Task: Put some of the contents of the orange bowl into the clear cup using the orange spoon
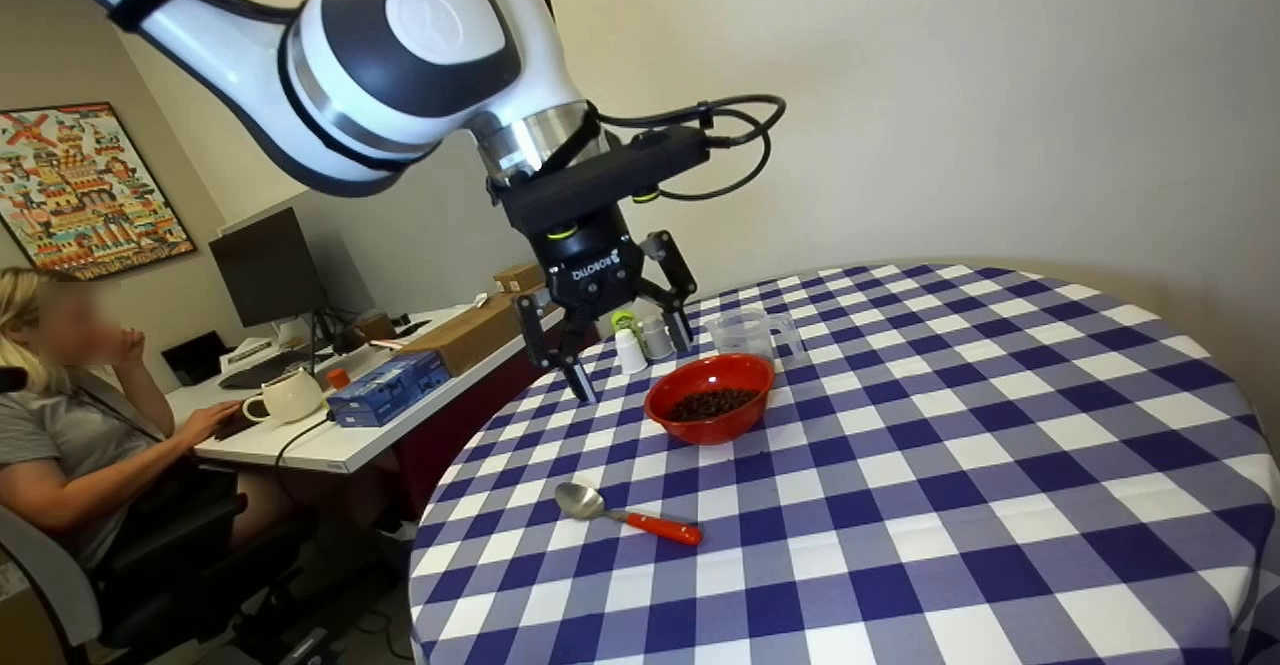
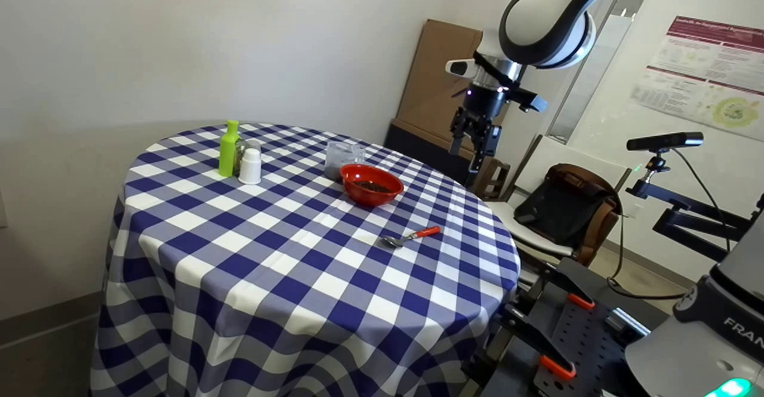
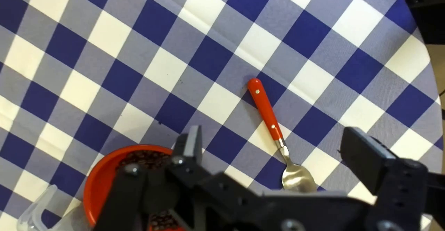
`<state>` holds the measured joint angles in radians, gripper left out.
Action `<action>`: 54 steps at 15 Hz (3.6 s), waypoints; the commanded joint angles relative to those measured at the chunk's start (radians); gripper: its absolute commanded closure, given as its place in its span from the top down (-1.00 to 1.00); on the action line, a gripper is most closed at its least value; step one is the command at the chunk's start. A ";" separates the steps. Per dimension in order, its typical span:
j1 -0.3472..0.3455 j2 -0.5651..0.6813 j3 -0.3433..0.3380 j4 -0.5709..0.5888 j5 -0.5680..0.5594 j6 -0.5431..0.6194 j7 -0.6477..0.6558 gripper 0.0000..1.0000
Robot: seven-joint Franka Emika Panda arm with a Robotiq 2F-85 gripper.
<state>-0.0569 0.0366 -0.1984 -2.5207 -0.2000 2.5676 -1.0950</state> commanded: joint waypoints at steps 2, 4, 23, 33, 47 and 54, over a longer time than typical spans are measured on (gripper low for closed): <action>-0.042 0.107 0.040 0.026 -0.041 0.062 -0.042 1.00; -0.050 0.148 0.047 0.028 -0.071 0.095 -0.034 1.00; -0.055 0.426 0.087 0.097 -0.239 0.225 -0.031 1.00; -0.050 0.462 0.085 0.094 -0.291 0.275 -0.032 -0.16; -0.074 0.347 0.101 0.067 -0.291 0.244 -0.088 -0.90; -0.122 0.154 0.207 0.073 -0.048 0.100 -0.147 -0.90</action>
<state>-0.1714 0.2906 -0.0139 -2.4345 -0.3297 2.7151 -1.2284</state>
